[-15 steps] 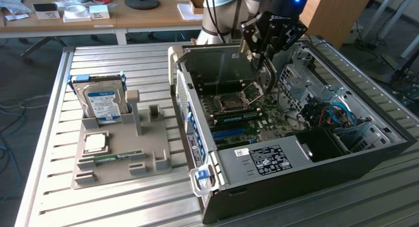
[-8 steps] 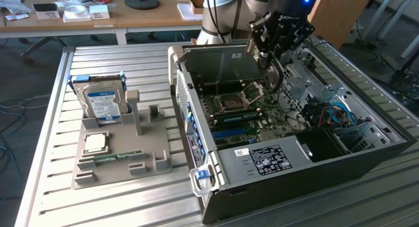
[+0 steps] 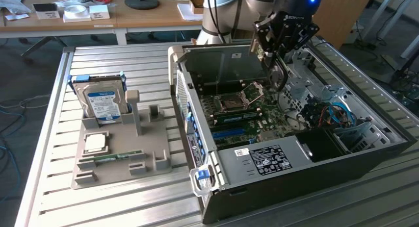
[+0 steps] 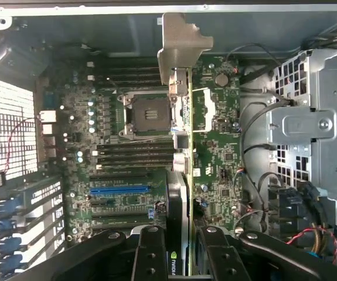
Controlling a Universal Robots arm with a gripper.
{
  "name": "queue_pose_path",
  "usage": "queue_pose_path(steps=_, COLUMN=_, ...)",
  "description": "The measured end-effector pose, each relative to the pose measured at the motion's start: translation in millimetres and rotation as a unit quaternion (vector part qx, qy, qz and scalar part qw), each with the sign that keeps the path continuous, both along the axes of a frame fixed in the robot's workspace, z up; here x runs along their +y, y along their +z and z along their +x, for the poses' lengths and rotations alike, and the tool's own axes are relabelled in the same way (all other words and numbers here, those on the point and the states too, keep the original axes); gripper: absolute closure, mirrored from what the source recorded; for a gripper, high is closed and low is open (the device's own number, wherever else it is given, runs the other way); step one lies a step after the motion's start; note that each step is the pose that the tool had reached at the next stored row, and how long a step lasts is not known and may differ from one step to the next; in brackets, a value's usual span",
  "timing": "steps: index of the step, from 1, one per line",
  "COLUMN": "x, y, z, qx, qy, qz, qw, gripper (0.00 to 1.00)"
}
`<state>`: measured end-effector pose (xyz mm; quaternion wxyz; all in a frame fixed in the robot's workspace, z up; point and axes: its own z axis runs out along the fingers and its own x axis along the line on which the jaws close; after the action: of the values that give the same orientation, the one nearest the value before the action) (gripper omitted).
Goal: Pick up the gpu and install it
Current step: 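Pick up the gpu and move the gpu toward the slot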
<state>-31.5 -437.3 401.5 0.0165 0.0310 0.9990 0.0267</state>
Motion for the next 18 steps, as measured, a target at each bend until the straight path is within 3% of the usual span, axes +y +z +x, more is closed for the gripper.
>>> queue_pose_path(steps=11, x=0.3, y=0.0, z=2.8, qx=0.0000, qy=0.000, qz=0.0000, qw=1.0000, gripper=0.73)
queue_pose_path(steps=18, x=0.5, y=0.0, z=13.0, qx=0.0000, qy=0.000, qz=0.0000, qw=1.0000, gripper=0.73)
